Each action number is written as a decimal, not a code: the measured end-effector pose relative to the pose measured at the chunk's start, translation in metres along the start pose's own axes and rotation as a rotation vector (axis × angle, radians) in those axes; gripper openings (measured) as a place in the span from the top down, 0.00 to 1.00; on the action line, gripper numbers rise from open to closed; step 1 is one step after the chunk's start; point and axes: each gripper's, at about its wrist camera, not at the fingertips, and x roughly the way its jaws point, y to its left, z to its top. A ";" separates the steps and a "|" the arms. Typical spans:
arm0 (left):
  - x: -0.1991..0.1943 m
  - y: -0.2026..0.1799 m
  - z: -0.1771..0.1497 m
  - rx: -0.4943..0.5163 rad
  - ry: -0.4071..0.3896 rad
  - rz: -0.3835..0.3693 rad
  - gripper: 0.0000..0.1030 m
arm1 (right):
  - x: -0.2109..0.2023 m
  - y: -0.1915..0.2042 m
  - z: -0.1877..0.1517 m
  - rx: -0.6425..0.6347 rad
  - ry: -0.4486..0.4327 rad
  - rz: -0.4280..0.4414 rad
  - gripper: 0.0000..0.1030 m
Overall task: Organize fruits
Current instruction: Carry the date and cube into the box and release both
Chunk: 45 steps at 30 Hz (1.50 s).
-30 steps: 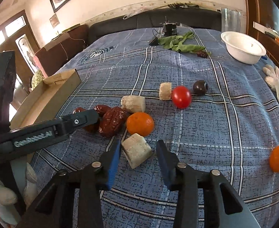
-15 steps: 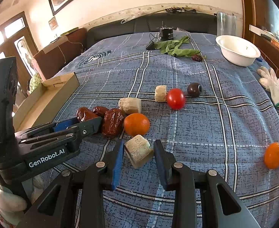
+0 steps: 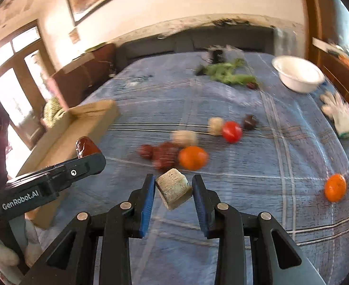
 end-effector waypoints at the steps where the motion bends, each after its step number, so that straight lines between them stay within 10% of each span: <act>1: -0.013 0.008 0.002 -0.010 -0.011 0.015 0.67 | -0.004 0.011 0.003 -0.015 -0.005 0.020 0.66; 13: -0.060 0.142 0.011 -0.115 0.023 0.394 0.67 | 0.027 0.149 0.031 -0.164 0.090 0.280 0.65; 33: -0.054 0.178 0.008 -0.168 0.077 0.438 0.57 | 0.109 0.215 0.011 -0.278 0.223 0.238 0.59; 45: -0.138 0.129 0.009 -0.209 -0.166 0.367 0.39 | 0.047 0.164 0.020 -0.148 0.083 0.267 0.36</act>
